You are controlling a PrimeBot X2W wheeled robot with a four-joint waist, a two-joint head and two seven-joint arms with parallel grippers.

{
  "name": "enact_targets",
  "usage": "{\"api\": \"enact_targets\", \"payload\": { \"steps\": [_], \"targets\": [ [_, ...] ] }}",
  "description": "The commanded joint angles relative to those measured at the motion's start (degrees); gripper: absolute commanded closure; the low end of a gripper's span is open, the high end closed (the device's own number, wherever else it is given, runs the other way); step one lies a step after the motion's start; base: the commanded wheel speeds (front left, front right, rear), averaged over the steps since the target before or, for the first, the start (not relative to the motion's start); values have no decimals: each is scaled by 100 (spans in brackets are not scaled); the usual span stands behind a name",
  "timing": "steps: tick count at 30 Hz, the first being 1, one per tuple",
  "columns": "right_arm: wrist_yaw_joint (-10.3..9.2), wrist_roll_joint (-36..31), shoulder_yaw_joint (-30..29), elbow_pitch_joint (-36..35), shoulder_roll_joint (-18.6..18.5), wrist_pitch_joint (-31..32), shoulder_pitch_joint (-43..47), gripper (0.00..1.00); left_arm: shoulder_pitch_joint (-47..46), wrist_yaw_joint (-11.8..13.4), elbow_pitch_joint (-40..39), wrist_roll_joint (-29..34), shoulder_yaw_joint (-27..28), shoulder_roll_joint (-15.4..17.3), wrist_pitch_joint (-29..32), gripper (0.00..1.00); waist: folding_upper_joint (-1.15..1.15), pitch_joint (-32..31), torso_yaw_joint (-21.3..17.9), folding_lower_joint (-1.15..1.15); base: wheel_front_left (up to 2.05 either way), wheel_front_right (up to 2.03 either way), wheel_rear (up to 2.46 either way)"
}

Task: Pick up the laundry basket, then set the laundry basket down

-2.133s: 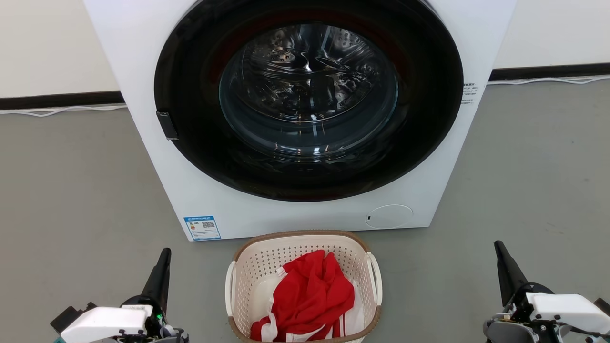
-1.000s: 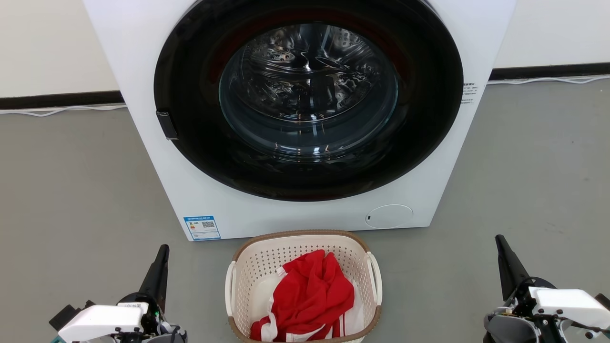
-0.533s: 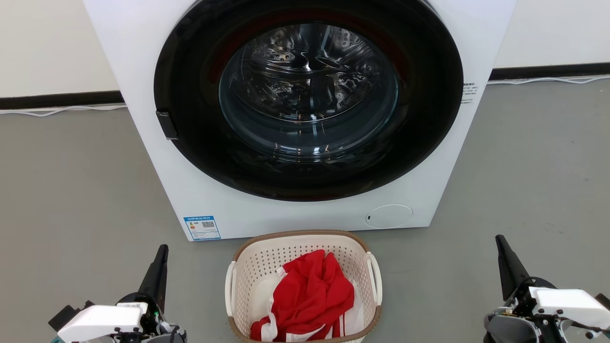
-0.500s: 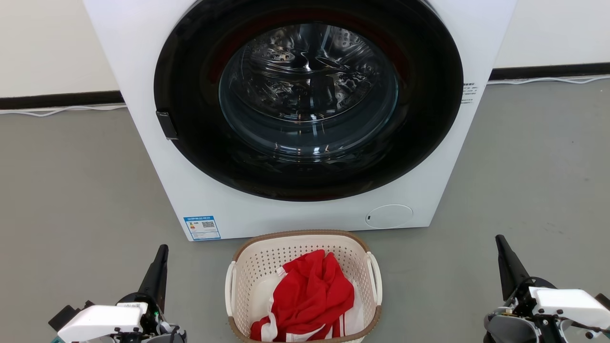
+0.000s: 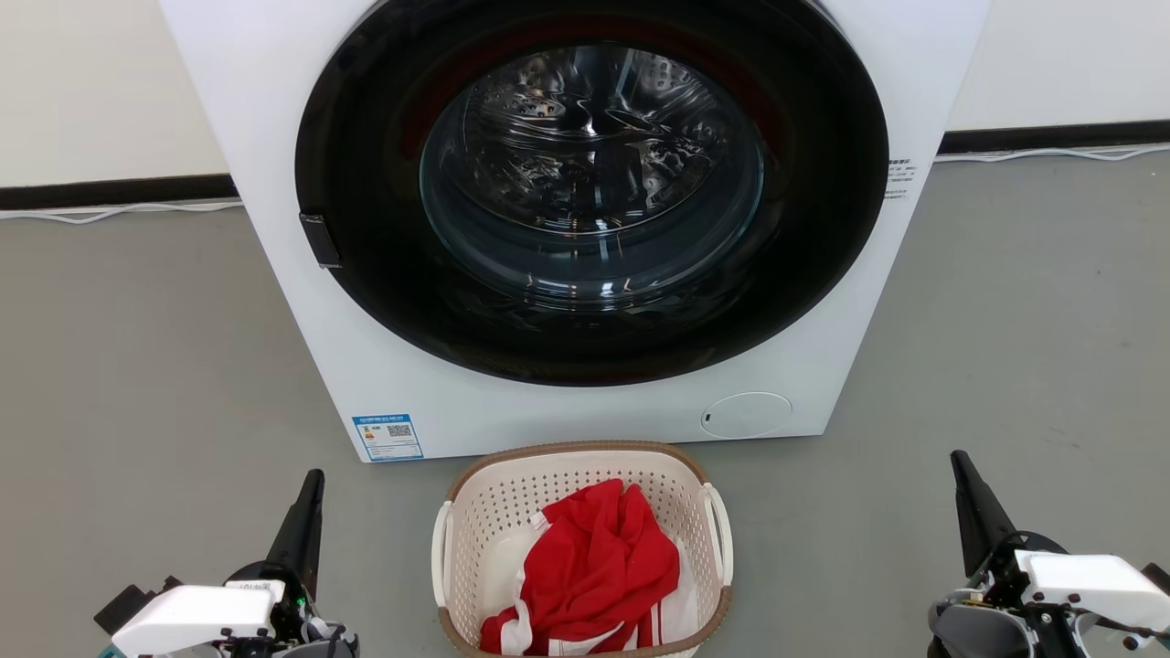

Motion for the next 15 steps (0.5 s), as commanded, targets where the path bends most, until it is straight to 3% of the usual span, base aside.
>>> {"api": "enact_targets", "payload": {
  "steps": [1, 15],
  "targets": [
    [42, 4, 109, -145, -26, 60, -235, 100, -312, -43, -122, 24, 189, 37, 26, 100, 0, 0, 0, 0, 0, 0, 0],
    [42, -2, 102, -144, -21, 66, -236, 100, -313, -43, -121, 39, 207, 24, 40, 100, 0, 0, 0, 0, 0, 0, 0]
  ]
}}
